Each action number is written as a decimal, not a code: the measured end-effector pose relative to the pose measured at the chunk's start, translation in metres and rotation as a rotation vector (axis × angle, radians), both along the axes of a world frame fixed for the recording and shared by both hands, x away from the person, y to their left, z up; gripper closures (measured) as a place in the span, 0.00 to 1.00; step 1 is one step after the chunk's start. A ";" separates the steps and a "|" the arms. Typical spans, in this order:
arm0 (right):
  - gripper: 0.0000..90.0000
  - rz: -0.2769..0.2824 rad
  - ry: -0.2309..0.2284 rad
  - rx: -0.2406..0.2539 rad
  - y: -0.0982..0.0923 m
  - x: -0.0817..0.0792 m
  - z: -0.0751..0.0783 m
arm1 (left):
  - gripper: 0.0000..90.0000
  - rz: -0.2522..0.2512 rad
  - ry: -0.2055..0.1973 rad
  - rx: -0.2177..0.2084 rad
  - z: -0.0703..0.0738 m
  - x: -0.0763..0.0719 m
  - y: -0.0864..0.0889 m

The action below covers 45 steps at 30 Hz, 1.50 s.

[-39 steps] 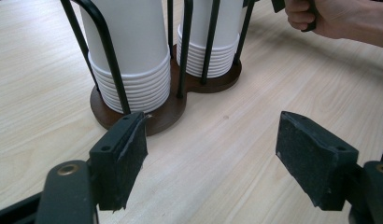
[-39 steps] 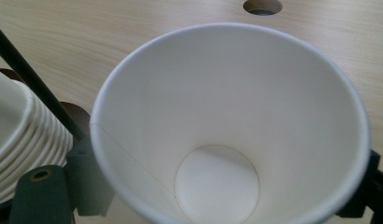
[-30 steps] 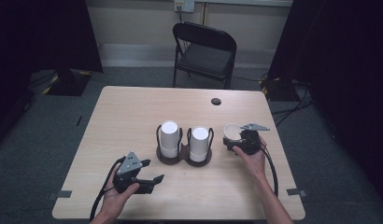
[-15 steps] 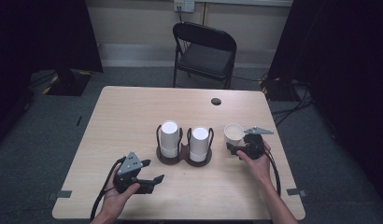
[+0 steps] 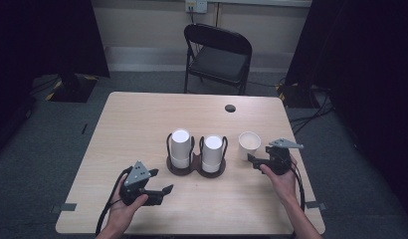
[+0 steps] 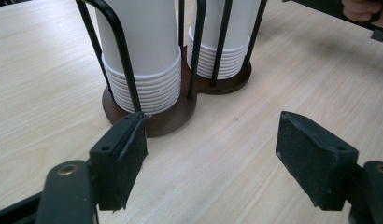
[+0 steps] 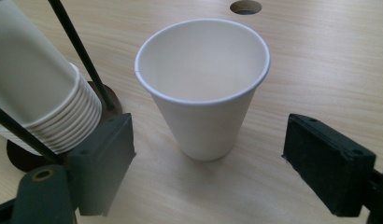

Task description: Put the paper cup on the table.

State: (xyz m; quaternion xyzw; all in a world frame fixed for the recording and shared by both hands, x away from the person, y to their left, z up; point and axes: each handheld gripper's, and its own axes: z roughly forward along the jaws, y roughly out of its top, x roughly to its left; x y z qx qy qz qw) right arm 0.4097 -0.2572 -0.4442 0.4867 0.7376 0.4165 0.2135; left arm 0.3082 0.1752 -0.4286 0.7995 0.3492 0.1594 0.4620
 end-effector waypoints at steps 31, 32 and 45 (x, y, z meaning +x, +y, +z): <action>0.17 0.147 -0.087 0.038 0.037 -0.087 0.033 | 0.22 0.077 -0.004 0.043 -0.004 0.000 0.001; 0.17 0.148 -0.086 0.045 0.039 -0.090 0.033 | 0.22 0.079 0.001 0.042 -0.005 0.000 0.000; 0.17 0.151 -0.029 0.029 0.044 -0.097 0.008 | 0.21 0.095 -0.009 0.068 -0.011 0.004 -0.001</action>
